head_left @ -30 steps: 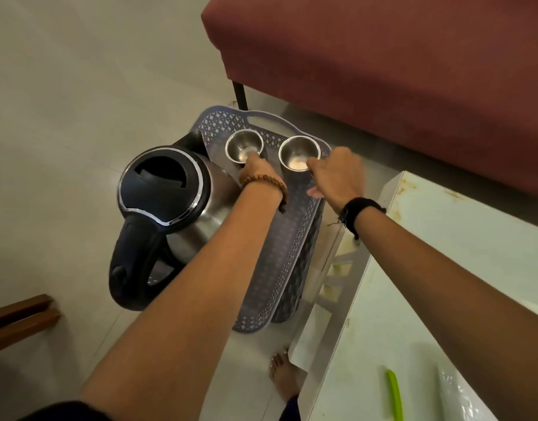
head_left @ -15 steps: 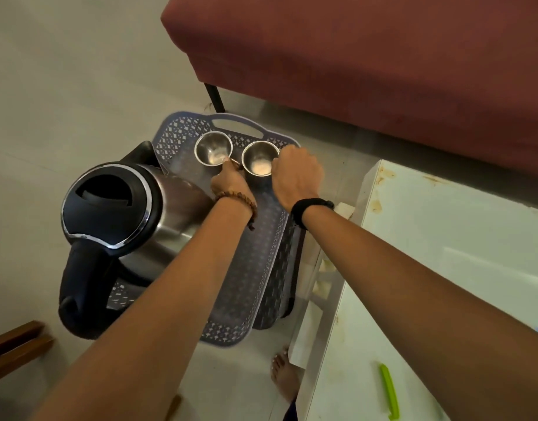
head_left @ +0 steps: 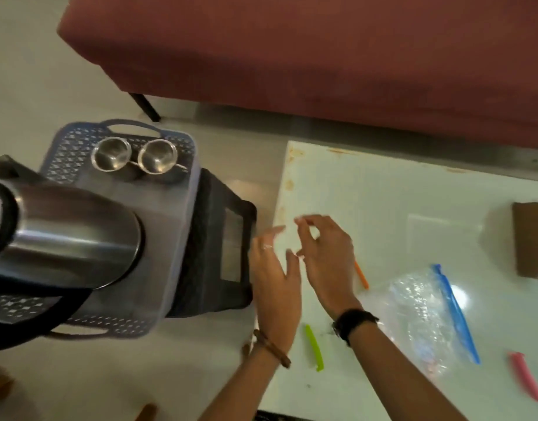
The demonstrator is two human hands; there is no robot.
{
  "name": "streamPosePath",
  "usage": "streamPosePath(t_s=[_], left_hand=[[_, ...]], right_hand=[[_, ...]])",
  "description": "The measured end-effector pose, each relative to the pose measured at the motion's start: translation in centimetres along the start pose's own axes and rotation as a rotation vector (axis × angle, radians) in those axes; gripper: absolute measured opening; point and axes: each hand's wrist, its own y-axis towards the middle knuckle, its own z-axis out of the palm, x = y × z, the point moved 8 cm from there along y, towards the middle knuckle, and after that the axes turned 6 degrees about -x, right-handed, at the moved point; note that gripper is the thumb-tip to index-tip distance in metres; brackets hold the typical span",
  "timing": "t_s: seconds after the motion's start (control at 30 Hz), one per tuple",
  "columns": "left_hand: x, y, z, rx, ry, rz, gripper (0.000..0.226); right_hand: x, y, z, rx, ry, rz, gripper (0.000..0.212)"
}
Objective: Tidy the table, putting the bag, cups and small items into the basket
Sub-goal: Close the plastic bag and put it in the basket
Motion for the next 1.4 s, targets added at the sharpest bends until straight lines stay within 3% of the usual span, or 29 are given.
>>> streamPosePath(t_s=[0.13,0.27,0.47,0.63,0.77,0.9,1.0,1.1,1.17,1.4], left_hand=[[-0.2,-8.9,8.7,0.337,0.124,0.077,0.036],[0.1,-16.0,15.9,0.629,0.213,0.163,0.039],[1.2,-22.9,24.8,0.848,0.418,0.196,0.049],[3.5,-24.6,28.1,0.866,0.633,0.229,0.068],[5.0,-24.7,28.1,0.850,0.689,0.219,0.072],[4.3,-23.8,27.7,0.830,0.523,0.162,0.055],[2.6,-20.9,26.3,0.673,0.339,0.075,0.049],[-0.5,-15.6,24.4,0.375,0.234,0.145,0.043],[-2.1,-12.2,23.6,0.288,0.177,0.140,0.041],[-2.4,-7.6,23.2,0.570,0.027,-0.174,0.020]], right_hand=[[-10.8,-2.8,-8.9,-0.032,-0.003,0.226,0.012],[-18.8,-4.7,-17.1,-0.127,-0.012,0.368,0.017],[-29.7,-5.7,-23.4,-0.030,-0.059,0.571,0.016],[-32.4,-6.8,-21.1,0.256,0.020,0.671,0.013],[-32.4,-7.3,-20.2,0.258,0.165,0.748,0.021],[-31.7,-7.1,-20.0,0.242,0.258,0.741,0.022],[-30.3,-6.6,-20.3,0.246,0.280,0.641,0.017],[-28.6,-6.0,-20.8,0.263,0.286,0.519,0.017],[-27.4,-5.8,-20.9,0.272,0.311,0.444,0.020],[-25.8,-5.6,-20.4,0.273,0.324,0.338,0.025]])
